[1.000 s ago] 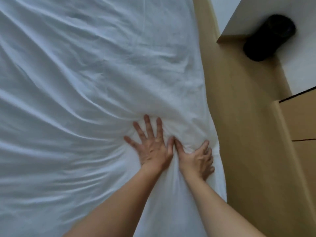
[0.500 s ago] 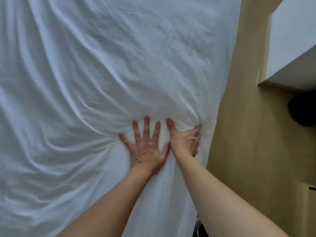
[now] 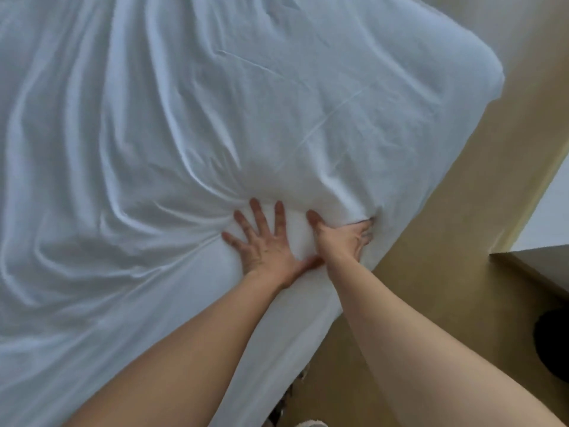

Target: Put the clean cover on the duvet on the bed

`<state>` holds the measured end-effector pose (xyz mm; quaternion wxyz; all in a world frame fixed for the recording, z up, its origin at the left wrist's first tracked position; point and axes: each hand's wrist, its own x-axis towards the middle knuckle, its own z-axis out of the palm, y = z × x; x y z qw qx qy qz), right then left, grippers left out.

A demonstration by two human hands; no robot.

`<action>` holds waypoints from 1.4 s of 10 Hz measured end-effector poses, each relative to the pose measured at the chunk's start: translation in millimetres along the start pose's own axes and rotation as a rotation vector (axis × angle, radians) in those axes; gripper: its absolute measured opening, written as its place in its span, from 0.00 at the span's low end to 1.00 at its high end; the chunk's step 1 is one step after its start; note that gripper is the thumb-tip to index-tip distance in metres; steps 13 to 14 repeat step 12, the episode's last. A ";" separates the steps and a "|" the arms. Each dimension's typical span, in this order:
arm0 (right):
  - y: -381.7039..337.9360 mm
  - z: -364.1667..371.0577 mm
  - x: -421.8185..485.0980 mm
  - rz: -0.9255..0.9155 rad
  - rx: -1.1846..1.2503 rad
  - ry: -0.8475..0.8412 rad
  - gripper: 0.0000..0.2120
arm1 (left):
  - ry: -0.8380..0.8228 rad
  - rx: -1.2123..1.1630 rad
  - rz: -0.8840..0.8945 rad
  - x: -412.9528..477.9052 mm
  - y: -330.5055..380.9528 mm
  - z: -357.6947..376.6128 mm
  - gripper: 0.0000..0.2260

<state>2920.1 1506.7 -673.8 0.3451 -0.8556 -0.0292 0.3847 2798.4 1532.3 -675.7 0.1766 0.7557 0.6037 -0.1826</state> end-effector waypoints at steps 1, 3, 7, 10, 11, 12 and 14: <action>-31.5 -6.8 30.4 -0.041 -0.138 0.054 0.68 | 0.024 -0.009 0.001 19.6 24.6 -5.7 0.63; -75.7 -26.5 119.8 -0.334 -0.444 0.174 0.50 | 0.157 -0.048 -0.033 68.0 80.1 -18.1 0.49; -77.9 -60.7 145.4 -1.198 -1.215 -0.271 0.54 | 0.115 -0.164 -0.372 3.1 61.6 -9.9 0.54; -170.2 -71.2 111.7 -0.884 -1.508 -0.743 0.45 | -0.184 -0.636 -0.273 -48.0 82.1 -89.4 0.24; -224.0 -132.6 50.2 -0.725 -1.095 -1.003 0.24 | 0.038 -0.856 -0.208 -140.4 87.0 -147.0 0.07; -276.1 -200.8 -3.9 -0.958 -0.737 -0.911 0.08 | 0.432 -1.072 -0.274 -228.3 83.6 -209.6 0.03; -276.1 -200.8 -3.9 -0.958 -0.737 -0.911 0.08 | 0.432 -1.072 -0.274 -228.3 83.6 -209.6 0.03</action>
